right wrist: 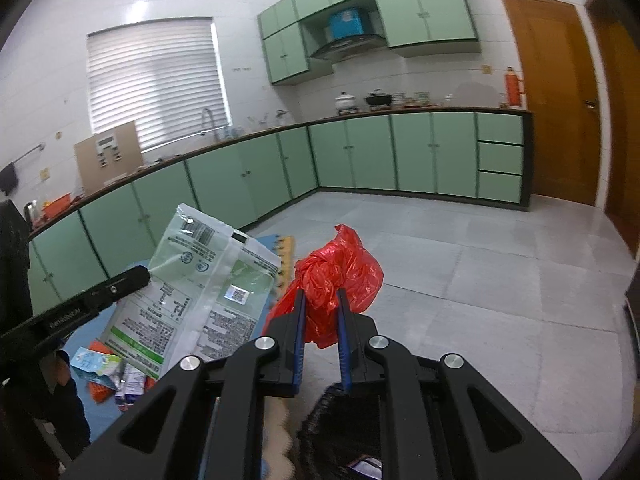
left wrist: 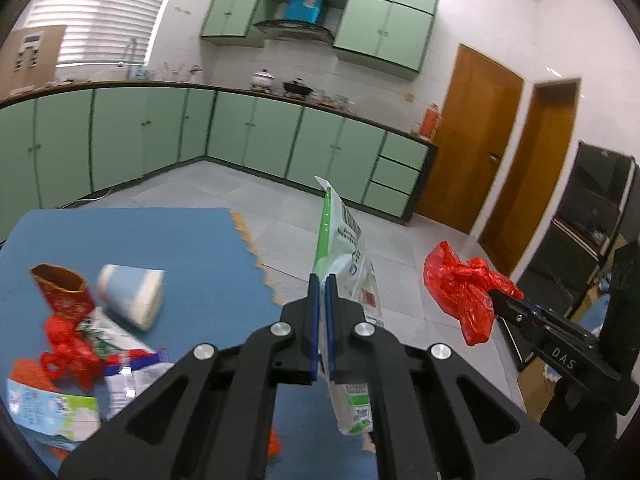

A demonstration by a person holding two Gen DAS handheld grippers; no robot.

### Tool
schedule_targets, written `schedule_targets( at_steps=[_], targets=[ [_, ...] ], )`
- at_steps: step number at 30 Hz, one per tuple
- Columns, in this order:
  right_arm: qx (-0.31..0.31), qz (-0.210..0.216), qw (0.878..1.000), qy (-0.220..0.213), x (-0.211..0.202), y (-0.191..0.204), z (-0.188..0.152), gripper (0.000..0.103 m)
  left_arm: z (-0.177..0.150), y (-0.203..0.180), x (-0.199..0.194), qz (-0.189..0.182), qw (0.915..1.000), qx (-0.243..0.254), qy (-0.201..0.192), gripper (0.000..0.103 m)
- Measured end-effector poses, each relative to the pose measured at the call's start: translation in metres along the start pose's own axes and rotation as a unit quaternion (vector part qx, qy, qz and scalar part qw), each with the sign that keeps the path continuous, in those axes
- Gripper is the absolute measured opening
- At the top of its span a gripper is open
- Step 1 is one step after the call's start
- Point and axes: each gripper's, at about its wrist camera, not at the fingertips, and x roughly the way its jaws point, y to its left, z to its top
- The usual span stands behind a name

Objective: Collect trash
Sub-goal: 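Carry the red bag and clear wrapper over the bin and release both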

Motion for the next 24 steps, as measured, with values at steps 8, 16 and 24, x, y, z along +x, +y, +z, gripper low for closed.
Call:
schedule_targets(
  at_steps=[8,16,24],
  targets=[
    [0.012,-0.042,0.999,0.004,-0.014,-0.033,-0.008,0.014,-0.017,-0.045,0.04,-0.04,0.9983,0.032,0.028,0.002],
    [0.036,-0.072,0.996,0.04,0.0,-0.067,-0.032,0.014,-0.043,-0.068,0.083,-0.055,0.9949,0.051,0.068,0.002],
    [0.065,-0.089,0.991,0.08,0.023,-0.097,-0.062,0.014,-0.064,-0.082,0.125,-0.054,0.9905,0.062,0.11,0.002]
  ],
)
